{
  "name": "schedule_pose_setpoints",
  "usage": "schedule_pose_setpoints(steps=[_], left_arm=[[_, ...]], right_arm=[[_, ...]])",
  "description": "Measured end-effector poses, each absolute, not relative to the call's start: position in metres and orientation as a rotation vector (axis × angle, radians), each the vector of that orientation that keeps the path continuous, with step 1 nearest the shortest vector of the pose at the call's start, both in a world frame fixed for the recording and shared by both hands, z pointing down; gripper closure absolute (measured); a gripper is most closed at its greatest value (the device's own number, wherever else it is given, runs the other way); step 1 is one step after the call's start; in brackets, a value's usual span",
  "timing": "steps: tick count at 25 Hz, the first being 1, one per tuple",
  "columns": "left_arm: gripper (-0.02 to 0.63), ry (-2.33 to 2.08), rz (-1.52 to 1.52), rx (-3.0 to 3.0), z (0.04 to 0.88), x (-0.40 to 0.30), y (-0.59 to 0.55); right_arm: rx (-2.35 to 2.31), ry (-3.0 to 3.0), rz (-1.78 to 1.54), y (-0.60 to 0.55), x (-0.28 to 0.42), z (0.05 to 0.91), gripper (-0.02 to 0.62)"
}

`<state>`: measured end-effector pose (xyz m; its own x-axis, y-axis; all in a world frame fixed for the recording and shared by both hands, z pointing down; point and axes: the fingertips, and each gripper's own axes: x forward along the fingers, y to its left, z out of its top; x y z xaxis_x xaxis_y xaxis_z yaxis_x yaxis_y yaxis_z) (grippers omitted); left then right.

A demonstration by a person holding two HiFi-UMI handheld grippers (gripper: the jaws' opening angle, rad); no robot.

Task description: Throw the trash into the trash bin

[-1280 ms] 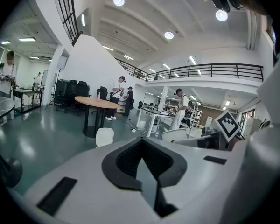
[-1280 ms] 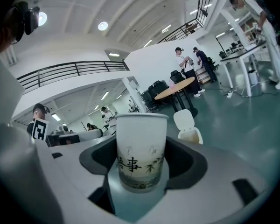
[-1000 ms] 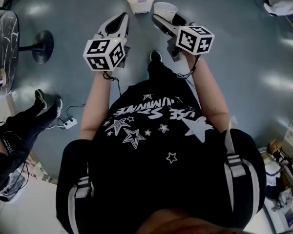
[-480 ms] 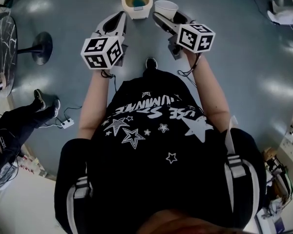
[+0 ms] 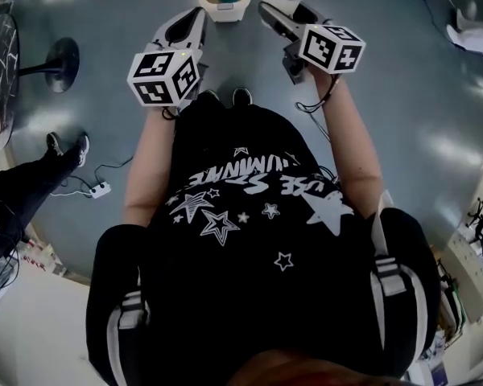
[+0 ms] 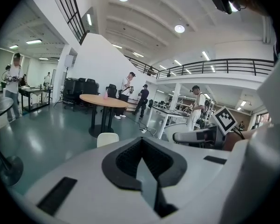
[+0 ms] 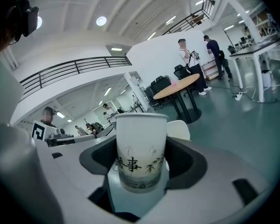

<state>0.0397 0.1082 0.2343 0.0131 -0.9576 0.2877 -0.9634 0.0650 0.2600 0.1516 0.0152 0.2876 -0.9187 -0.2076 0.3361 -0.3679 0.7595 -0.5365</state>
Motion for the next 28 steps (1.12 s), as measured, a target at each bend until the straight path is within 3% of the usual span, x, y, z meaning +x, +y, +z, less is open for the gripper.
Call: schedule_pose_setpoints(steps=[13, 28], left_arm=[[0.595, -1.92, 0.019, 1.924, 0.256, -0.002, 0.079], [0.595, -1.822, 0.002, 1.906, 0.289, -0.084, 0.008]], right_arm=[[0.561, -2.662, 0.89, -0.008, 0.125, 0.298, 0.281], [0.613, -2.562, 0.96, -0.056, 0.038, 0.34, 0.279]])
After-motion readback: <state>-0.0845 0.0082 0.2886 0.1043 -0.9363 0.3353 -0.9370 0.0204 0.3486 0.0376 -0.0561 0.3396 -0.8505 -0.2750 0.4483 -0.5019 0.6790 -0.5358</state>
